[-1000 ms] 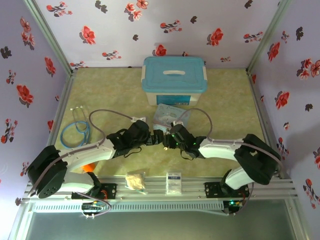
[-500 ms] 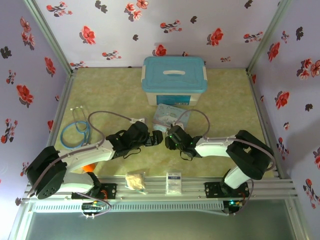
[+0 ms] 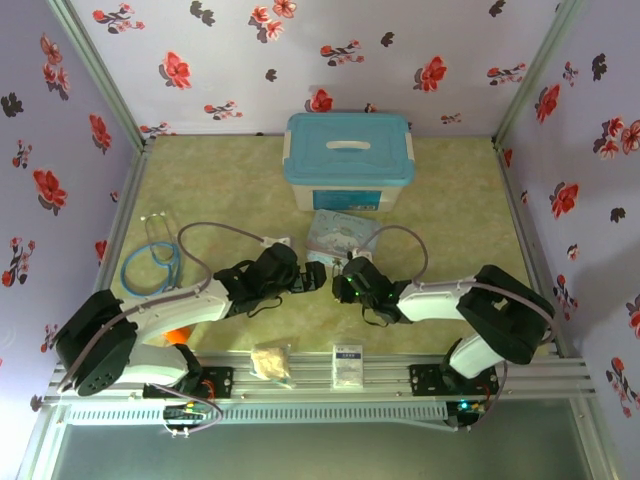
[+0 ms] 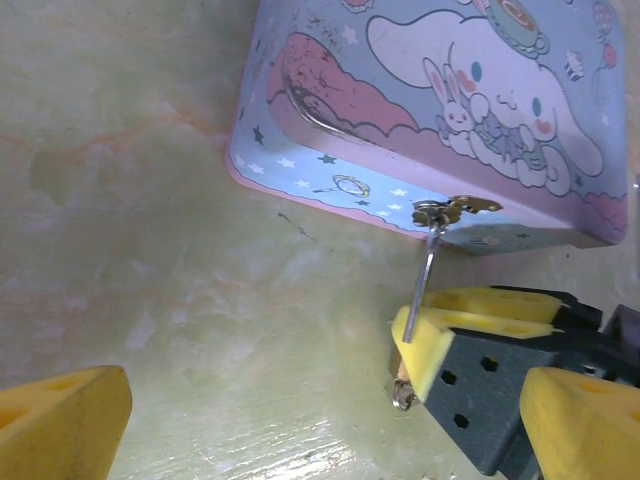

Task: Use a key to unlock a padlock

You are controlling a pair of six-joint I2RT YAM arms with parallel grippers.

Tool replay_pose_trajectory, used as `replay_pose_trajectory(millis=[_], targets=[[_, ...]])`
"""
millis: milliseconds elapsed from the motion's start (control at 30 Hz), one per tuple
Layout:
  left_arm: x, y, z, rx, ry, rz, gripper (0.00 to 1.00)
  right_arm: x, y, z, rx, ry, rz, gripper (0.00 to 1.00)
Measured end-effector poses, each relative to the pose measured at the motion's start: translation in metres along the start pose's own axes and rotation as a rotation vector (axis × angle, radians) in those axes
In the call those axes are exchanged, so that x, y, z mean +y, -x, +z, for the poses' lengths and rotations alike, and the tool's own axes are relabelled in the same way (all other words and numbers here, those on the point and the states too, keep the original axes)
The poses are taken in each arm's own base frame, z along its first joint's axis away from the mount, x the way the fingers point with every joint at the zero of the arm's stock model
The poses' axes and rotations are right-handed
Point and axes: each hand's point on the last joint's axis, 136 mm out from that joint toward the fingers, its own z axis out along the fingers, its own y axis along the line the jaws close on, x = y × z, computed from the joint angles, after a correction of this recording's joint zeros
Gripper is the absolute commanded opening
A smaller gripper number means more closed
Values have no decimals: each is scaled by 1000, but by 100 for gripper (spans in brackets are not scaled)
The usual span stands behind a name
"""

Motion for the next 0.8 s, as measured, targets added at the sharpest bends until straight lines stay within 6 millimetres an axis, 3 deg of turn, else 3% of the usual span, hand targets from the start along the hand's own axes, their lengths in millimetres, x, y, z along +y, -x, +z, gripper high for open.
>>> replay_pose_trajectory(millis=[167, 533, 800], targets=[[2, -1, 9, 14, 24, 13, 100, -2, 1, -10, -19, 11, 46, 17], [-14, 34, 34, -46, 56, 53, 100, -3, 3, -12, -56, 30, 134, 10], [-21, 53, 33, -102, 66, 96, 100, -4, 3, -13, -82, 56, 175, 5]])
